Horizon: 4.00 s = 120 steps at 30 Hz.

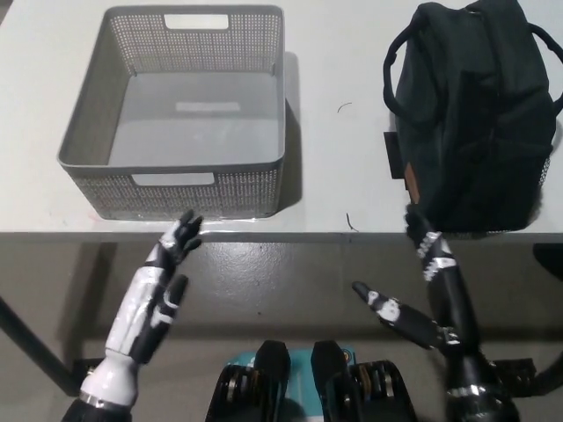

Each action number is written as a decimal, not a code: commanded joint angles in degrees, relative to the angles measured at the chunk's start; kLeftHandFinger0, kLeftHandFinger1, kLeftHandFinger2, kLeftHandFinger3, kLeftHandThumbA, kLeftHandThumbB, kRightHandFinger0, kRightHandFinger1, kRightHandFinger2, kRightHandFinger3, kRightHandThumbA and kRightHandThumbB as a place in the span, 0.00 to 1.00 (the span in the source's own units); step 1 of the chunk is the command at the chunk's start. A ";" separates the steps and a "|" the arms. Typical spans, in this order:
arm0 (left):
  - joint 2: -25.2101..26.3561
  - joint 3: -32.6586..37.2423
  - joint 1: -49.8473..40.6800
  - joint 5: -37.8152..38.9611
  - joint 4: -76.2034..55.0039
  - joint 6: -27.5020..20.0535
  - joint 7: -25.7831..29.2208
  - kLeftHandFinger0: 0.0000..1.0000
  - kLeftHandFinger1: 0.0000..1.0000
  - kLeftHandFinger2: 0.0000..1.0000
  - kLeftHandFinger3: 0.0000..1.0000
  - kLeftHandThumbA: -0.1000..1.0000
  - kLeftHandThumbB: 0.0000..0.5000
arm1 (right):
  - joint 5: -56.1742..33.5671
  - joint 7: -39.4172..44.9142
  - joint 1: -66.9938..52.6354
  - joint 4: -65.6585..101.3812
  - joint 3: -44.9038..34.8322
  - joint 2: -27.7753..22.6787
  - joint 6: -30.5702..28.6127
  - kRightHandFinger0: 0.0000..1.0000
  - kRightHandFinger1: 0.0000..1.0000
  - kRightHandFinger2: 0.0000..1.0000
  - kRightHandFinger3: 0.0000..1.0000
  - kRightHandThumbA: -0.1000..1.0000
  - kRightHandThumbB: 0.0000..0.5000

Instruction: Use both hands to pick up a lunch bag on the right hand side and place it into a container on the left hand side

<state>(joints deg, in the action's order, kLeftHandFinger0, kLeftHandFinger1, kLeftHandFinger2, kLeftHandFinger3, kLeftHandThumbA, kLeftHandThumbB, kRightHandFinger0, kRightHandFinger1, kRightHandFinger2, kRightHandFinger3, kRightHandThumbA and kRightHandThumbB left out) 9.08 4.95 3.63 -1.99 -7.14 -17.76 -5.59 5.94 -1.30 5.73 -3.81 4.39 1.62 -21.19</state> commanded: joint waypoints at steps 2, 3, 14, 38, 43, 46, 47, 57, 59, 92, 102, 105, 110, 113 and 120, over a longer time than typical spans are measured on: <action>2.68 5.78 0.14 7.19 -13.49 3.64 -7.40 1.00 1.00 1.00 1.00 0.92 0.42 | -1.08 -2.41 -3.49 11.67 -3.45 -1.03 -5.73 0.91 1.00 1.00 1.00 1.00 0.30; 2.66 6.52 0.42 7.49 -15.19 4.25 -7.67 1.00 1.00 1.00 1.00 0.92 0.42 | -1.76 -2.44 -4.04 13.47 -3.87 -1.12 -5.74 0.90 1.00 1.00 1.00 1.00 0.28; -3.59 7.81 26.75 2.37 -21.73 11.65 -6.77 1.00 1.00 1.00 1.00 1.00 0.61 | 0.71 -7.55 4.98 33.84 -17.00 -4.72 -1.38 1.00 1.00 1.00 1.00 1.00 0.23; -18.90 -4.62 76.26 5.76 49.16 23.63 3.21 1.00 1.00 1.00 1.00 1.00 0.76 | -19.20 -5.88 42.58 -11.36 -31.62 -25.84 15.52 1.00 1.00 1.00 1.00 1.00 0.11; -18.69 -6.03 81.06 5.01 61.87 21.31 4.45 1.00 1.00 1.00 1.00 1.00 0.76 | -27.24 -3.12 47.63 -19.04 -33.77 -23.90 17.58 1.00 1.00 1.00 1.00 1.00 0.19; -18.52 -6.59 83.04 4.67 67.92 19.60 4.96 1.00 1.00 1.00 1.00 1.00 0.74 | -28.47 -0.83 49.58 -23.79 -33.78 -23.28 17.33 1.00 1.00 1.00 1.00 1.00 0.18; -18.40 -6.67 83.39 4.59 69.33 19.12 4.82 1.00 1.00 1.00 1.00 1.00 0.73 | -28.00 -0.34 49.88 -24.92 -33.25 -23.29 17.30 1.00 1.00 1.00 1.00 1.00 0.19; -18.35 -6.55 82.01 3.71 75.99 14.36 4.73 1.00 1.00 1.00 1.00 1.00 0.71 | -24.60 3.51 53.27 -41.44 -27.75 -21.90 11.29 1.00 1.00 1.00 1.00 1.00 0.18; -18.24 -6.27 81.27 3.51 75.50 14.51 4.43 1.00 1.00 1.00 1.00 1.00 0.73 | -25.10 5.10 53.11 -44.34 -27.37 -21.76 10.04 1.00 1.00 1.00 1.00 1.00 0.20; -14.49 -2.73 70.75 -0.47 71.86 10.09 6.48 1.00 1.00 1.00 1.00 1.00 0.66 | -24.14 6.77 53.25 -55.80 -24.74 -19.24 3.92 1.00 1.00 1.00 1.00 1.00 0.28; -17.28 -1.69 66.10 -0.70 77.19 9.43 7.63 1.00 1.00 1.00 1.00 1.00 0.69 | -25.07 8.43 54.36 -59.22 -24.90 -17.99 2.43 1.00 1.00 1.00 1.00 1.00 0.29; -17.10 -1.08 65.27 -1.58 79.27 8.99 8.60 1.00 1.00 1.00 1.00 1.00 0.73 | -25.19 8.25 54.16 -60.28 -25.10 -17.66 2.09 1.00 1.00 1.00 1.00 1.00 0.28; -17.57 -1.01 64.87 -1.37 80.89 8.84 8.18 1.00 1.00 1.00 1.00 1.00 0.80 | -24.61 7.16 53.72 -66.62 -24.79 -17.05 2.33 1.00 1.00 1.00 1.00 1.00 0.25; -18.04 0.43 64.70 -2.93 80.68 9.55 8.20 1.00 1.00 1.00 1.00 1.00 0.78 | -27.30 9.07 52.92 -69.89 -26.63 -15.10 6.49 1.00 1.00 1.00 1.00 1.00 0.20; -19.61 2.45 66.79 -4.02 81.76 11.03 7.79 1.00 1.00 1.00 1.00 1.00 0.78 | -30.01 11.46 52.44 -64.36 -26.81 -5.57 11.12 1.00 1.00 1.00 1.00 1.00 0.22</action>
<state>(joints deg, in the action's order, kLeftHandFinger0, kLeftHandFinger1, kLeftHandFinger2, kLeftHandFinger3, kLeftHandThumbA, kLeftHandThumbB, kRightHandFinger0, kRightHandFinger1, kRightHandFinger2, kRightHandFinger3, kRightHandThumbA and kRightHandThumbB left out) -9.00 6.13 66.59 -4.21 74.41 -6.20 1.36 -21.62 6.33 56.34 -73.02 -22.91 -10.49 -14.39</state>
